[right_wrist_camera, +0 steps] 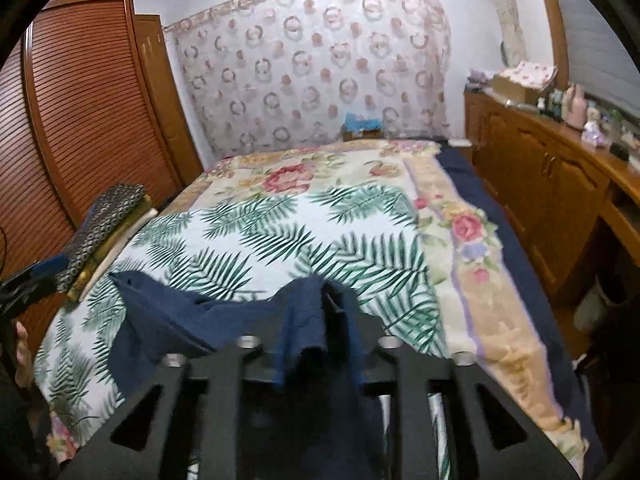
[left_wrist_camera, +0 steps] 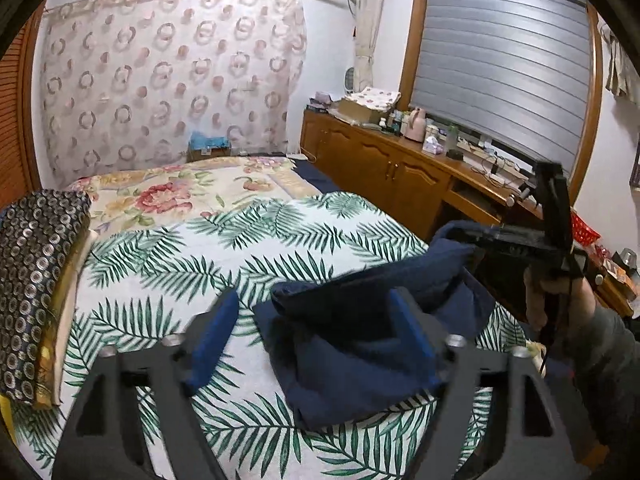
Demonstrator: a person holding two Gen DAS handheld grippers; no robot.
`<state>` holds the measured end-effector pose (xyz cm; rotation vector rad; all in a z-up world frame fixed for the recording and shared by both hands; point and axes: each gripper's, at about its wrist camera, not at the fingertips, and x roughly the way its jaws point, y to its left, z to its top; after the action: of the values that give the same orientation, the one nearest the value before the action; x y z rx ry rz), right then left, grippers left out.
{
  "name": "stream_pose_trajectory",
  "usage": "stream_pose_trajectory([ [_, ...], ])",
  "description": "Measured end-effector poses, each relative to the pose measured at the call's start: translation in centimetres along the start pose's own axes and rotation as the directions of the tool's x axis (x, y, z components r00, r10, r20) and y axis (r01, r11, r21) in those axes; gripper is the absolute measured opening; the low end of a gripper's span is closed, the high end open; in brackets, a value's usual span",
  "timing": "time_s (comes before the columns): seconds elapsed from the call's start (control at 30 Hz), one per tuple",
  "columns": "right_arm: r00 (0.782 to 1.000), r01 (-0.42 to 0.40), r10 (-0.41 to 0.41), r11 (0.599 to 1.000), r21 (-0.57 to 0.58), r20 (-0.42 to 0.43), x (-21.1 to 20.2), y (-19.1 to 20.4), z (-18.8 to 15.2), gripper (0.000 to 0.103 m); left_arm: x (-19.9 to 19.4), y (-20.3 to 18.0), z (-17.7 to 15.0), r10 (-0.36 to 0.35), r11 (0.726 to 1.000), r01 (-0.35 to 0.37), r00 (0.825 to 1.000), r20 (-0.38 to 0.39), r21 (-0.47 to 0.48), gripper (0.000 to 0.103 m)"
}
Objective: Fold small clothes
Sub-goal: 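Lift the shirt edge with both grippers and fold it over the bundle, then grasp the folded navy bundle with both grippers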
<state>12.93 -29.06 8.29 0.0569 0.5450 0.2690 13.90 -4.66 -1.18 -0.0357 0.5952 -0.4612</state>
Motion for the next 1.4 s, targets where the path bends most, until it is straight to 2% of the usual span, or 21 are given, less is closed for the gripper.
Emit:
stream_pose_trajectory([
  [0.03, 1.0, 0.003, -0.003, 1.0, 0.0, 0.018, -0.4, 0.1, 0.1, 0.055, 0.4, 0.0, -0.3, -0.004, 1.0, 0.004, 1.0, -0.017, 0.0, 0.079],
  [0.1, 0.999, -0.002, 0.002, 1.0, -0.009, 0.038, -0.8, 0.0, -0.5, 0.06, 1.1, -0.1, -0.7, -0.004, 1.0, 0.004, 0.999, -0.044, 0.004, 0.079],
  [0.23, 0.999, -0.002, 0.004, 0.999, -0.044, 0.05, -1.5, -0.2, -1.9, 0.06, 2.8, -0.2, -1.6, 0.021, 0.999, -0.018, 0.996, -0.092, 0.027, 0.079],
  [0.33, 1.0, -0.031, 0.031, 0.996, -0.087, -0.006, -0.7, -0.1, -3.2, 0.061, 4.4, -0.2, -1.8, 0.022, 0.999, -0.018, 0.991, -0.13, 0.03, 0.079],
  [0.4, 0.999, -0.014, 0.01, 0.993, -0.114, -0.033, 0.1, 0.2, -3.5, 0.061, 5.7, -0.1, -1.7, 0.031, 0.999, -0.025, 0.987, -0.156, 0.039, 0.079],
  [0.6, 0.997, -0.048, 0.039, 0.991, -0.124, -0.072, 3.0, 0.8, -1.7, 0.061, 9.1, 1.3, -0.9, 0.051, 0.999, -0.048, 0.977, -0.205, 0.019, 0.079],
  [0.7, 0.996, -0.006, -0.005, 0.991, -0.132, -0.084, 4.8, 0.8, -0.5, 0.061, 10.6, 2.8, -0.5, 0.173, 0.985, -0.173, 0.959, -0.225, 0.021, 0.079],
  [0.83, 0.989, 0.078, -0.085, 0.995, -0.065, -0.118, 6.1, -0.3, 0.4, 0.061, 10.7, 4.4, -0.7, 0.185, 0.98, -0.196, 0.955, -0.233, -0.026, 0.079],
  [0.9, 0.991, 0.06, -0.064, 0.997, -0.038, -0.116, 6.1, -0.7, 0.6, 0.061, 10.0, 4.4, -1.0, 0.173, 0.982, -0.185, 0.961, -0.216, -0.036, 0.079],
  [0.97, 0.992, 0.041, -0.043, 0.999, -0.018, -0.118, 6.0, -0.8, 0.7, 0.061, 9.1, 4.1, -1.1, 0.117, 0.99, -0.13, 0.975, -0.189, -0.057, 0.079],
  [1.07, 0.992, -0.002, 0.002, 1.0, -0.001, -0.126, 5.8, -1.1, 0.5, 0.061, 8.6, 3.2, -0.7, 0.053, 0.996, -0.063, 0.986, -0.157, -0.062, 0.079],
  [1.13, 0.99, -0.045, 0.046, 0.999, 0.012, -0.137, 6.2, -1.2, 0.4, 0.061, 9.3, 2.5, -0.2, 0.027, 0.998, -0.035, 0.987, -0.16, -0.048, 0.079],
  [1.23, 0.986, -0.053, 0.055, 0.998, 0.019, -0.155, 6.8, -1.8, 0.5, 0.061, 11.1, 1.9, 0.2, 0.023, 0.999, -0.031, 0.977, -0.213, -0.038, 0.065],
  [1.33, 0.984, -0.067, 0.072, 0.997, 0.034, -0.166, 7.0, -2.3, 0.6, 0.061, 12.3, 1.7, 0.4, 0.0, 0.999, -0.011, 0.969, -0.248, -0.041, 0.038],
  [1.37, 0.983, -0.069, 0.074, 0.997, 0.036, -0.165, 7.0, -2.4, 0.7, 0.061, 12.3, 1.5, 0.5, -0.006, 0.999, -0.004, 0.969, -0.248, -0.037, 0.021],
  [1.4, 0.984, -0.069, 0.074, 0.997, 0.036, -0.163, 7.1, -2.5, 0.8, 0.061, 12.0, 1.4, 0.5, -0.006, 0.999, -0.002, 0.97, -0.242, -0.033, 0.014],
])
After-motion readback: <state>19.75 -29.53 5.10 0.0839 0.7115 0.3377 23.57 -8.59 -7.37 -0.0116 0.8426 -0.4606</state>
